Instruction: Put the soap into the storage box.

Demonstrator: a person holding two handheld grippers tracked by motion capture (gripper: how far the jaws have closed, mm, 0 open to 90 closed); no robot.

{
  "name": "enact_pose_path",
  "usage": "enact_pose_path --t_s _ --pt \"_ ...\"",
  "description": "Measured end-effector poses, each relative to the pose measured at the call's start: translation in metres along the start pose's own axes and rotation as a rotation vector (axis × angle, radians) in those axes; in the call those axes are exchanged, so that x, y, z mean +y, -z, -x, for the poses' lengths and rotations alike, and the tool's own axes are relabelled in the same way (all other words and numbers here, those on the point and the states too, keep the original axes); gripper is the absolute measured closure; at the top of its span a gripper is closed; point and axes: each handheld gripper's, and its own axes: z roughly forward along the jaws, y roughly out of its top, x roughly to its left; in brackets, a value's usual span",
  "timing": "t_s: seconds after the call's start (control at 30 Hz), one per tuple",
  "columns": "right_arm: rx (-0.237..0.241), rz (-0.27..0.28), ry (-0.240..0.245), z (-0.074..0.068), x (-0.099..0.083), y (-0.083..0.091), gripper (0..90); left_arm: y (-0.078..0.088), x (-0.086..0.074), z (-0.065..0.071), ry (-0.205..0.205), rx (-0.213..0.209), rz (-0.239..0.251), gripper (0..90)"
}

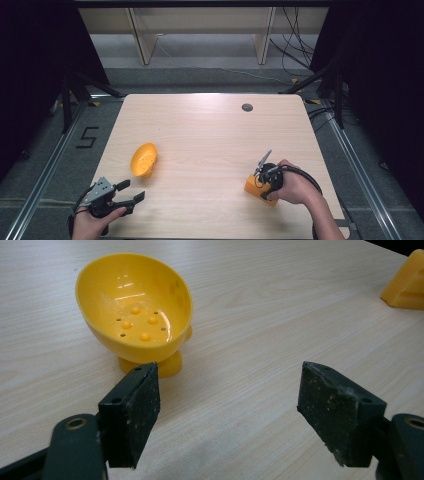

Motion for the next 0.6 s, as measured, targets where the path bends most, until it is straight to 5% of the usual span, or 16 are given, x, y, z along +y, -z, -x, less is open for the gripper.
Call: enact_pose_path --t_s 0.6 --pt "0.022 -0.048 0.060 0.0036 0.0050 0.0005 61.8 -0.0004 0.0000 0.0008 -0.007 0.004 -0.005 24.5"
